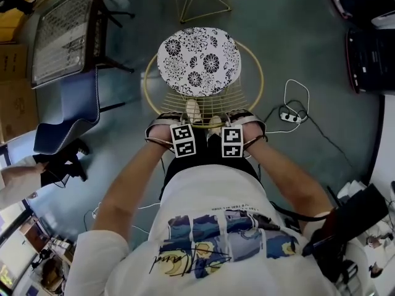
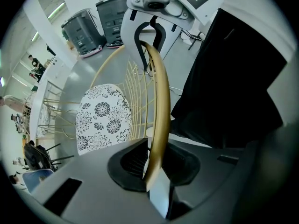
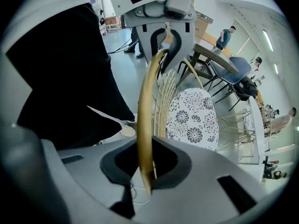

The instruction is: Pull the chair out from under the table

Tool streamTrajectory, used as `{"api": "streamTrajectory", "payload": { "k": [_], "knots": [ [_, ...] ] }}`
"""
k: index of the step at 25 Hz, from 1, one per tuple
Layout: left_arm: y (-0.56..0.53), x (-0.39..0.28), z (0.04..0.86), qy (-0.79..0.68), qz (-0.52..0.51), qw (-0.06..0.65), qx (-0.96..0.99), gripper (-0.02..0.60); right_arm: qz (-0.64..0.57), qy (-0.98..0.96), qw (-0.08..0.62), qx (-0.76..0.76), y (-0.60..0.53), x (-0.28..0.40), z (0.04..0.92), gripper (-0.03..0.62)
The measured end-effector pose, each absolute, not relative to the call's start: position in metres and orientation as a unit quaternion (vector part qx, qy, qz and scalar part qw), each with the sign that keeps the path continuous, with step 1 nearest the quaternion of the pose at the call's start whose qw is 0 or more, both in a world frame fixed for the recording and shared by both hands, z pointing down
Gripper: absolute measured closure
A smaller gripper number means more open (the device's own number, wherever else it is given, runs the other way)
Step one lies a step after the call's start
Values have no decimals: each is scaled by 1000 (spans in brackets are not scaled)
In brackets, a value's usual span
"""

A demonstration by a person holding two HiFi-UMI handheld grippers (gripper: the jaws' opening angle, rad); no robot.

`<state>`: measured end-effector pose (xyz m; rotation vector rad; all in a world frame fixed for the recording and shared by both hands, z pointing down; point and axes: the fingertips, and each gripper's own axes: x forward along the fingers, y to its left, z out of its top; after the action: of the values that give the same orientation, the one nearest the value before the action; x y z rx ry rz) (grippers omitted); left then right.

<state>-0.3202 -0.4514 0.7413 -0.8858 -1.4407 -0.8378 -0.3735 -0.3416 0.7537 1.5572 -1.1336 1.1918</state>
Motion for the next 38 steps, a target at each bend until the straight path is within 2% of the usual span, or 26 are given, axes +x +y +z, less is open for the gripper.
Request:
{"api": "streamTrajectory", "payload": {
  "k": [13,19,23,25,29,33,35,38],
  "knots": [
    [-463,-326,745,-603,-377,591,-381,518,475,-470,398,629,-355,-383,753,551],
    [-462,-329,729,-609,-397,553,-407,504,494,-491,316,644,-353,-388,734,530],
    [-458,-328,701,-619,-412,495,-449,474,509,-490,240,665,-348,-385,709,470],
    [-451,-325,683,-624,-415,456,-480,472,505,-481,227,680,-342,-378,697,470],
    [-430,-318,628,-631,-438,302,-565,472,502,-467,181,705,-337,-372,658,470],
    [-412,-310,574,-618,-446,157,-628,474,480,-435,109,754,-336,-364,622,471],
    [-410,-308,558,-609,-444,129,-644,474,466,-421,75,774,-340,-364,609,476],
    [-411,-303,533,-595,-425,99,-675,501,453,-412,57,788,-351,-369,588,532]
  ]
}}
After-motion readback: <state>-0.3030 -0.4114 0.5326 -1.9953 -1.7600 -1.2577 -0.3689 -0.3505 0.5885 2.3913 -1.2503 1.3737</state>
